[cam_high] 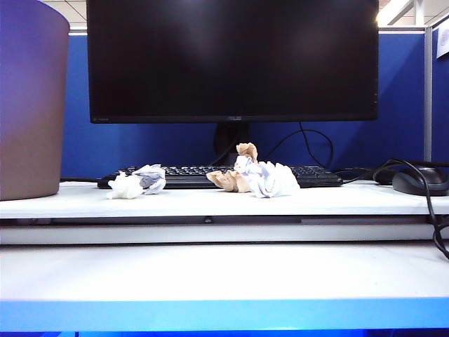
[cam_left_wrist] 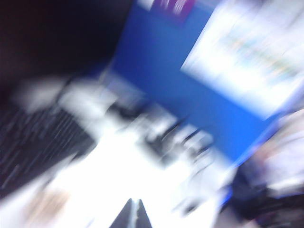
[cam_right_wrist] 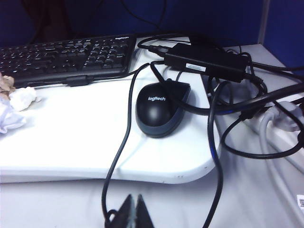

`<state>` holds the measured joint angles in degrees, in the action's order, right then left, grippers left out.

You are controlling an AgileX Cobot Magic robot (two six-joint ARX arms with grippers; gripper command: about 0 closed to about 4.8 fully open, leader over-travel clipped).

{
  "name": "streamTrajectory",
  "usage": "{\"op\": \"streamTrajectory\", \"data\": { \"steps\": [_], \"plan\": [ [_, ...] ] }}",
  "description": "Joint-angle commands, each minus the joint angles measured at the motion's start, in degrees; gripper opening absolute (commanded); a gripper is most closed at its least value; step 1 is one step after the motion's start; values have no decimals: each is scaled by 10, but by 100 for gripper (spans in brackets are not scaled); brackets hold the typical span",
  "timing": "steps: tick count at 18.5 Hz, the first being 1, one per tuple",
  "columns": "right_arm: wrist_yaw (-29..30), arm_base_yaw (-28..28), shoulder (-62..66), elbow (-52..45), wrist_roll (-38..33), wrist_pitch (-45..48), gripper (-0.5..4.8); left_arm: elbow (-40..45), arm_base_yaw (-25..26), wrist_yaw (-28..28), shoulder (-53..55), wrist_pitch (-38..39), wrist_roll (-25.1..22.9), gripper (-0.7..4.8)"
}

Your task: Pick up all paper balls from the table and place them in the pink trash can.

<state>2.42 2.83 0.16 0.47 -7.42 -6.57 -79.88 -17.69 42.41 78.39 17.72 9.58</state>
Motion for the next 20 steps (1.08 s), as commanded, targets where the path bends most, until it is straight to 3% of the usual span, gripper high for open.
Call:
{"op": "streamTrajectory", "data": {
  "steps": [1, 2, 3, 7, 13, 16, 20],
  "plan": [
    [20, 1, -1, -1, -1, 8, -5, -3, -86, -219, 37, 102, -103, 7],
    [29, 1, -1, -1, -1, 8, -5, -3, -110, -329, 48, 123, -136, 7],
    [27, 1, -1, -1, -1, 9, -5, 0, -136, -400, 62, 127, -152, 7],
    [37, 1, -1, -1, -1, 8, -5, 3, -154, -478, 111, 164, -166, 7],
    [37, 1, -1, -1, -1, 6, -4, 9, -131, -499, 178, 190, -172, 8],
    [37, 0, -1, -1, 0, 6, -5, 9, -115, -479, 196, 215, -174, 9],
    [37, 0, -1, -1, -1, 7, -5, 11, -106, -474, 199, 229, -178, 134]
  ]
}}
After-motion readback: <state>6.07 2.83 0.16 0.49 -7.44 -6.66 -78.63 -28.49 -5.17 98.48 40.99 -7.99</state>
